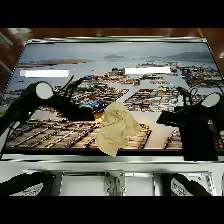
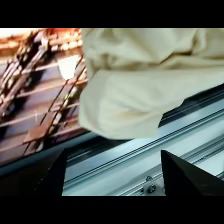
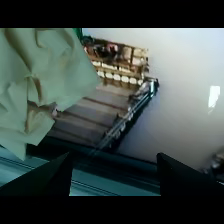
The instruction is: Fold the shirts.
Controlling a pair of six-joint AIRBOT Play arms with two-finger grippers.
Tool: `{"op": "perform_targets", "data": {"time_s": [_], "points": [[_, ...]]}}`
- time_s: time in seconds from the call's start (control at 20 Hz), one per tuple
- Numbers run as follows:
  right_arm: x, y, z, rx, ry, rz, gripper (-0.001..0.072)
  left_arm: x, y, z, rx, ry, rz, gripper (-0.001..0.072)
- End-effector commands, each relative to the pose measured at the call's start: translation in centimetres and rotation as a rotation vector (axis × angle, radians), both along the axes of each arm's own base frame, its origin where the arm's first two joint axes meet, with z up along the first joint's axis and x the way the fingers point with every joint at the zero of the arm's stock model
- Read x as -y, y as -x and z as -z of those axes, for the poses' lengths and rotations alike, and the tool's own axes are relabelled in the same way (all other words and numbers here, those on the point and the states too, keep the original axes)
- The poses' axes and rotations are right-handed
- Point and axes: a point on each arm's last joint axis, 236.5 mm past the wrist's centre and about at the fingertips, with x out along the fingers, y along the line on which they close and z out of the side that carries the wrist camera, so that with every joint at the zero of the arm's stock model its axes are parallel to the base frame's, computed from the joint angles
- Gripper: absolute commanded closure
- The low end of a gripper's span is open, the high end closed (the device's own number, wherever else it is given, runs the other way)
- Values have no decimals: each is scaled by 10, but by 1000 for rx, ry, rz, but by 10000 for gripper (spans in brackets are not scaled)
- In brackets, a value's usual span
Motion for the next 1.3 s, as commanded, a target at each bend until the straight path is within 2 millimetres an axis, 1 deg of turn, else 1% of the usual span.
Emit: {"op": "perform_targets", "data": {"time_s": [0.0, 0.05, 0.1, 0.2, 0.3, 0.5, 0.6, 0.65, 0.7, 0.75, 0.8, 0.85, 0.9, 1.05, 1.1, 1.15, 1.2, 1.25], "points": [[-25, 1, 29, -120, -144, -22, 78, -20, 48, 46, -131, 29, -95, -11], [-29, 0, 34, -144, -173, -16, 78, -13, 58, 62, -167, 56, -128, -11], [-32, 1, 41, -170, -193, -10, 78, -6, 63, 75, -179, 76, -156, -11], [-33, 3, 53, -214, -204, -4, 78, 7, 63, 94, -178, 99, -212, -11], [-33, 3, 61, -231, -204, 3, 78, 19, 63, 107, -177, 94, -217, -11], [-32, -7, 66, -207, -195, 34, 78, 40, 67, 129, -205, 99, -222, -10], [-31, -9, 67, -200, -193, 40, 78, 48, 57, 131, -189, 123, -262, 3], [-33, -10, 67, -198, -195, 43, 78, 51, 52, 131, -188, 137, -288, 138], [-35, -11, 67, -192, -192, 42, 78, 52, 50, 130, -188, 144, -301, 301], [-39, -13, 68, -181, -185, 34, 77, 52, 49, 131, -187, 143, -301, 373], [-44, -15, 72, -174, -176, 24, 78, 51, 49, 131, -179, 144, -293, 482], [-50, -15, 77, -178, -169, 12, 77, 50, 48, 130, -173, 146, -283, 612], [-56, -14, 84, -190, -162, 6, 78, 49, 49, 130, -171, 149, -266, 670], [-69, -12, 104, -215, -145, -12, 81, 49, 52, 121, -170, 168, -198, 671], [-72, -12, 107, -217, -142, -18, 100, 50, 52, 117, -162, 175, -183, 671], [-75, -12, 108, -212, -140, -22, 179, 51, 49, 113, -148, 181, -179, 671], [-78, -13, 109, -206, -138, -26, 215, 51, 46, 110, -137, 187, -181, 671], [-80, -13, 109, -200, -134, -33, 215, 52, 43, 106, -123, 193, -180, 671]]}}
